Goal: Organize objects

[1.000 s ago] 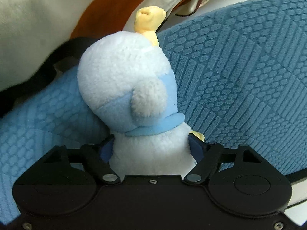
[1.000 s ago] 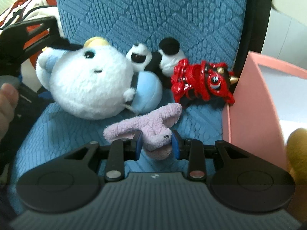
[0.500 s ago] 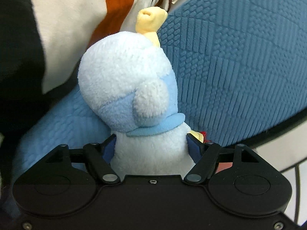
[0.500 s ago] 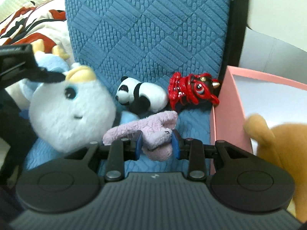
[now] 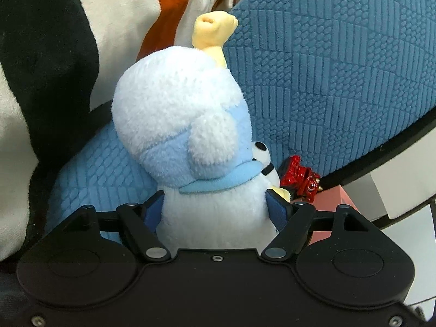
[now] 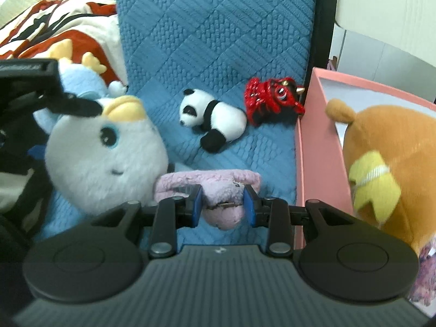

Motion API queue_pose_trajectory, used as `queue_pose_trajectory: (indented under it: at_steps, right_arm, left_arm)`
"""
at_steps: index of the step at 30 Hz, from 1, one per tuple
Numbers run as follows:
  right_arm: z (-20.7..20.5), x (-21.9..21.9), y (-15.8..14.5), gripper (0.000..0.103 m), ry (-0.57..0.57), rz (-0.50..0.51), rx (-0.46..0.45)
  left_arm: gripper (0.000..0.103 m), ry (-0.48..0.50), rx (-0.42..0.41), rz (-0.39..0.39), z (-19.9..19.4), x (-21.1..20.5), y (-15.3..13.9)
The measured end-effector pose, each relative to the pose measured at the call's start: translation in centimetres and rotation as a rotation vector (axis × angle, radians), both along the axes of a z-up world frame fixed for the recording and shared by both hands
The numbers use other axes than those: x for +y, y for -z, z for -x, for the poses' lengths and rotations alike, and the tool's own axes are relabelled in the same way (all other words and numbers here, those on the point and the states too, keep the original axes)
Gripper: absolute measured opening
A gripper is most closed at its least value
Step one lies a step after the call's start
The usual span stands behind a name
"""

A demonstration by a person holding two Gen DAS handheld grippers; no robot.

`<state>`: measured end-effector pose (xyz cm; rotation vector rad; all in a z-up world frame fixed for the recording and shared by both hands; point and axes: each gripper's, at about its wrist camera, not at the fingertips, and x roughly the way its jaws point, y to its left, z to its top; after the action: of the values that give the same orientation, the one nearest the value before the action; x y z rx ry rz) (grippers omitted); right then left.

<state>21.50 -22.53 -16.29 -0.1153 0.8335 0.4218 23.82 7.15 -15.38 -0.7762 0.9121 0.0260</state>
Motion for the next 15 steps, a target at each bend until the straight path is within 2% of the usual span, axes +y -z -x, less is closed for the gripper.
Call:
queue_pose_trajectory:
  at_steps: [8, 11, 13, 15]
  right_arm:
    - [-0.9, 0.2, 0.3, 0.035, -0.005, -0.044, 0.021]
    - [-1.2, 0.5, 0.6, 0.035, -0.011, -0.046, 0.025]
    - [-1.5, 0.6, 0.7, 0.035, -0.017, -0.049, 0.025]
    - [-1.7, 0.7, 0.7, 0.035, -0.021, -0.048, 0.023]
  left_arm:
    - [0.077, -0.052, 0.043, 0.060, -3.3, 1.1, 2.1]
    - [0.080, -0.073, 0.060, 0.082, -4.3, 1.6, 2.7]
    - [0.084, -0.075, 0.068, 0.083, -5.0, 1.6, 2.9]
    - [0.098, -0.072, 0.064, 0.105, -5.6, 1.5, 3.1]
